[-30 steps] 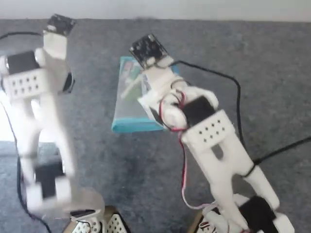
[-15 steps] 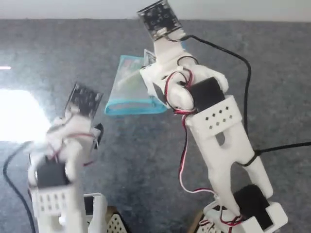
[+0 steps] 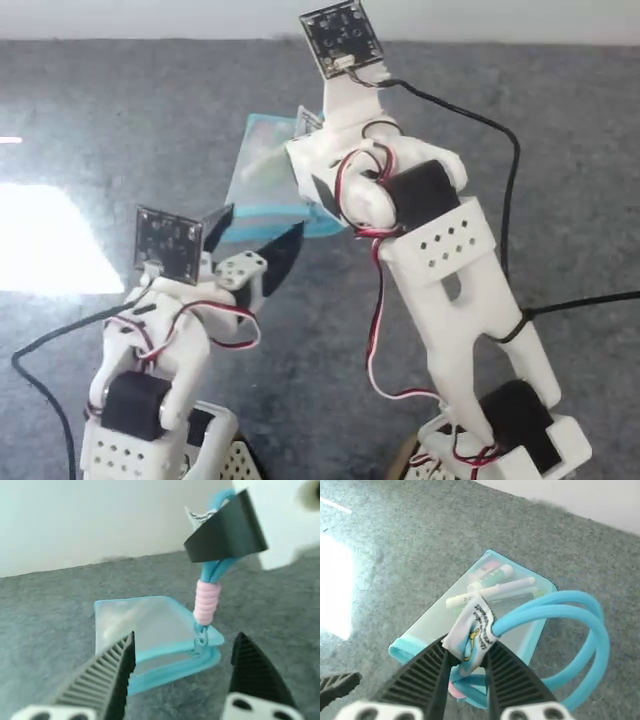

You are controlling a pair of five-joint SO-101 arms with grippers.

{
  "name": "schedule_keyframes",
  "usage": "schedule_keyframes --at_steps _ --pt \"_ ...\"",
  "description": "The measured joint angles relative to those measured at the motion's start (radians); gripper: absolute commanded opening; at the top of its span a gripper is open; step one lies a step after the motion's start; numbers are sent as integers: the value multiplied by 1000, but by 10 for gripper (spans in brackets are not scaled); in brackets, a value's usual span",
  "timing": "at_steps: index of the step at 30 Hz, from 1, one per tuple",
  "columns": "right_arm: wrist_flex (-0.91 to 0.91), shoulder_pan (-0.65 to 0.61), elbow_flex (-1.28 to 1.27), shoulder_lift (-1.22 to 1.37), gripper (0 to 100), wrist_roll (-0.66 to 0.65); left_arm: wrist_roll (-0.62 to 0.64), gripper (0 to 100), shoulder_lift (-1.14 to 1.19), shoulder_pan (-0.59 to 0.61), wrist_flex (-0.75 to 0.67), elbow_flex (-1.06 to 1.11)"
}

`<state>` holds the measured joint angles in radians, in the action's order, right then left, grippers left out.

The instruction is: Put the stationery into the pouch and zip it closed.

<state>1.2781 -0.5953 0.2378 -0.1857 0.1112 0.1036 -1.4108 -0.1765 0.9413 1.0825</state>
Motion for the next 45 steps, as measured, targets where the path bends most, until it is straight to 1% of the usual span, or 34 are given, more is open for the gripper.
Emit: schedule_keyframes --at_steps 2,10,20,29,32,35,40,45 --pt "5 -6 0 0 6 0 0 301 5 -15 -54 23" --pt "12 -6 0 -11 6 0 0 301 5 -54 -164 26" --pt "31 -6 0 -87 6 -2 -3 299 126 -57 -189 3" --pt "80 -48 21 -103 6 -8 -3 297 201 -57 -307 3" --pt "80 -61 23 -106 6 -8 -5 265 236 -57 -328 3" --pt "80 -58 23 -106 6 -9 -41 234 253 -57 -358 3" --pt "92 -61 26 -118 6 -44 -95 221 253 -58 -391 3" --pt "107 -66 29 -149 6 -54 -120 115 256 -63 -411 3"
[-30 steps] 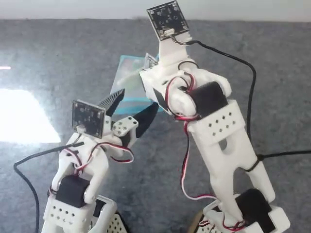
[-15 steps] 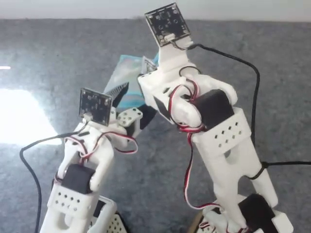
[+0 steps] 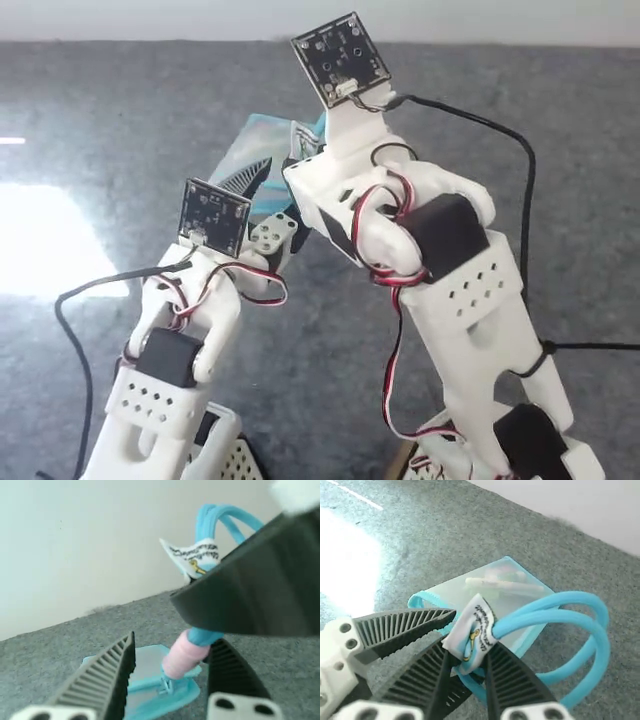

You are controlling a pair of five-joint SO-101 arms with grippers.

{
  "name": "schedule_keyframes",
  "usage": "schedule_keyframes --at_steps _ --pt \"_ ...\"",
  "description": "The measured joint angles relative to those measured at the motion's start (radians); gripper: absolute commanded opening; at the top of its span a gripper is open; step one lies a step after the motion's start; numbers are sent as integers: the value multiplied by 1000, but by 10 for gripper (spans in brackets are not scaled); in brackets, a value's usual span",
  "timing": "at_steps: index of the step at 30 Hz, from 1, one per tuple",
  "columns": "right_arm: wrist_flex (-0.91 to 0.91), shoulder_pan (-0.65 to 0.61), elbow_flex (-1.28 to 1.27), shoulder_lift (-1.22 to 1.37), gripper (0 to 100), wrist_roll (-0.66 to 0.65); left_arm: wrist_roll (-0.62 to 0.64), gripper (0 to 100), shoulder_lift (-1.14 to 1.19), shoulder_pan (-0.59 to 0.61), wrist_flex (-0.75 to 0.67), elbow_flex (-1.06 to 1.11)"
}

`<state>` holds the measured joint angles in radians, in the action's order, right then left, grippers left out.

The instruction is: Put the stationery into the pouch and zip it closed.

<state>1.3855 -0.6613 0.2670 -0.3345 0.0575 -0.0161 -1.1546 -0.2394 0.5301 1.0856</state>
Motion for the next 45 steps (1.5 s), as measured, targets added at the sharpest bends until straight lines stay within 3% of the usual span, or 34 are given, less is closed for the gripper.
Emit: schedule_keyframes --at_steps 12,21,28,35,39,45 --pt "46 -2 0 -54 20 -6 -75 57 0 -61 -8 0" --pt "150 -2 31 -83 325 -106 -75 45 9 -63 52 -84" --pt "250 -2 29 -129 329 -178 -75 43 9 -54 54 -103" --pt "267 -2 -71 -422 329 -293 -23 10 9 -55 63 -158" --pt "127 -2 -376 -523 330 -354 -15 10 9 -55 118 -218" --pt "-347 0 -956 -632 332 -423 -12 10 72 -55 206 -338"
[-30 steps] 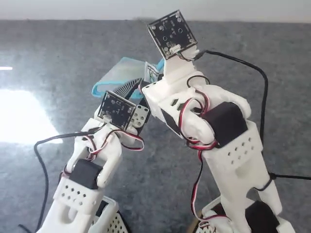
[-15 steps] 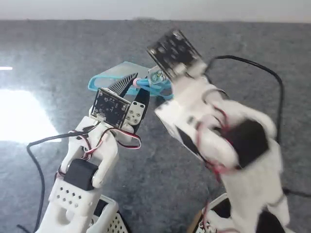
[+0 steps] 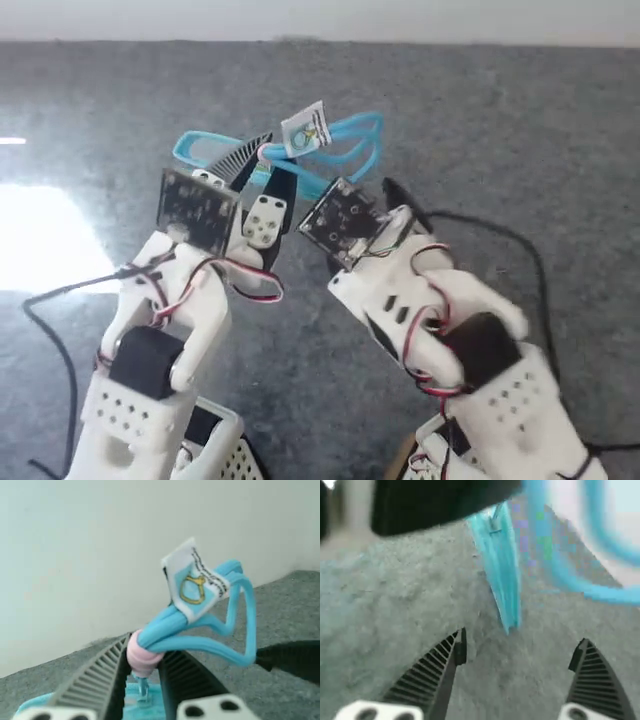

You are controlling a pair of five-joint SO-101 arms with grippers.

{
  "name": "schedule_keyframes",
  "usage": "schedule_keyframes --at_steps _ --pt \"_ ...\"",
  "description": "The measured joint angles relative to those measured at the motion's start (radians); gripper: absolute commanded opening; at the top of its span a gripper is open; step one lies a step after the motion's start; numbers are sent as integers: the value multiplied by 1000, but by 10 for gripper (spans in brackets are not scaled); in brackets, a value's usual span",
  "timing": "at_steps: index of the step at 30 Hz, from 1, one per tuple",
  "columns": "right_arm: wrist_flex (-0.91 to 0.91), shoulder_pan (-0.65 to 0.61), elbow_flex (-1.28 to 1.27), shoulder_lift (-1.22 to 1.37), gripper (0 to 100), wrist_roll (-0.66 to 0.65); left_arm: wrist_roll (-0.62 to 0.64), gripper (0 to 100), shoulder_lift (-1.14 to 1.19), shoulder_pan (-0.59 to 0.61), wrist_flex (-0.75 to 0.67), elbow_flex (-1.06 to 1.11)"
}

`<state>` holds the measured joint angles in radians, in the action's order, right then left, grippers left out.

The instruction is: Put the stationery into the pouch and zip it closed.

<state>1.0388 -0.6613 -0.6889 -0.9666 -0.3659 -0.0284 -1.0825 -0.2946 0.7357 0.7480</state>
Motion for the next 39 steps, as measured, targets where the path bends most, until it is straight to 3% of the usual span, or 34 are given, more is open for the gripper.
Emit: schedule_keyframes --at_steps 9,15,23,32,39 --pt "-465 164 -336 -63 333 244 86 10 298 0 106 -311" --pt "-749 183 -451 -63 332 242 149 10 520 0 258 -582" --pt "-872 195 -451 43 332 155 157 10 760 0 397 -887" --pt "-954 166 -385 281 332 94 153 10 858 78 407 -954" --pt "-959 164 -241 480 328 89 72 10 858 114 519 -1008"
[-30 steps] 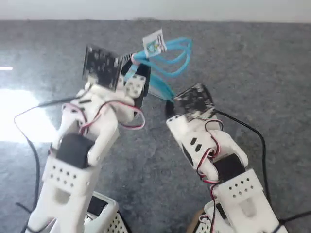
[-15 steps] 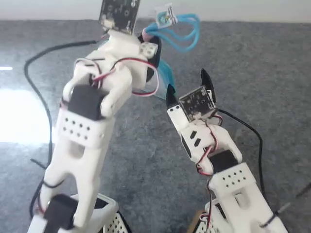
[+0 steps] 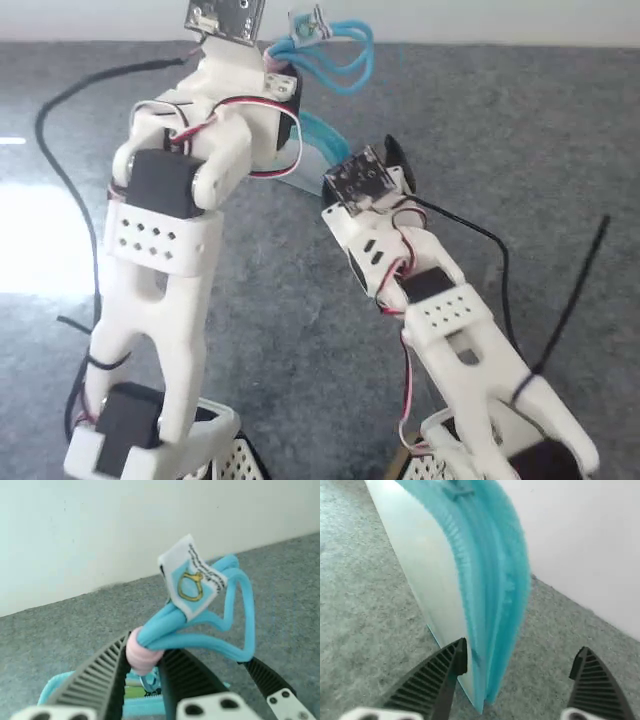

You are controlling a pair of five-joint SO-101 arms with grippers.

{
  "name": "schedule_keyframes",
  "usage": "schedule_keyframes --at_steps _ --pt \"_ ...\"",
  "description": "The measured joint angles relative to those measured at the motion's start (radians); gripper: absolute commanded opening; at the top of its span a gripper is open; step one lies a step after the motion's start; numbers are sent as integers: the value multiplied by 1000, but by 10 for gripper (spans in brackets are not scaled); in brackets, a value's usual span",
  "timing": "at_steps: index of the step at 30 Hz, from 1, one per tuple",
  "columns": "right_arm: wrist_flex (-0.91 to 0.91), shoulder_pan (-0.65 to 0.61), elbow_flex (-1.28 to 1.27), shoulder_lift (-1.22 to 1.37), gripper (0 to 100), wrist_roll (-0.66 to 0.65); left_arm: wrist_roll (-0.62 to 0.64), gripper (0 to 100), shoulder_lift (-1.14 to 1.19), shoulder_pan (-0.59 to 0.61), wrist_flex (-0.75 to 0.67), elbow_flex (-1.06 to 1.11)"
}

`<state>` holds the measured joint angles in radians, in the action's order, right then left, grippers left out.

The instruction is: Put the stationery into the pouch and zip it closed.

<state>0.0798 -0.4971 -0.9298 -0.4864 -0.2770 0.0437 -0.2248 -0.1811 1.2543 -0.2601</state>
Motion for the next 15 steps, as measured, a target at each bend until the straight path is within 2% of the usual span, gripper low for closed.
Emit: schedule_keyframes --at_steps 3,12,15 --pt "0 2 68 74 321 0 -20 10 0 18 31 -5" --pt "0 11 157 176 24 0 -60 10 0 37 78 -5" --pt "-2 34 158 176 9 -2 -60 10 0 37 78 -5"
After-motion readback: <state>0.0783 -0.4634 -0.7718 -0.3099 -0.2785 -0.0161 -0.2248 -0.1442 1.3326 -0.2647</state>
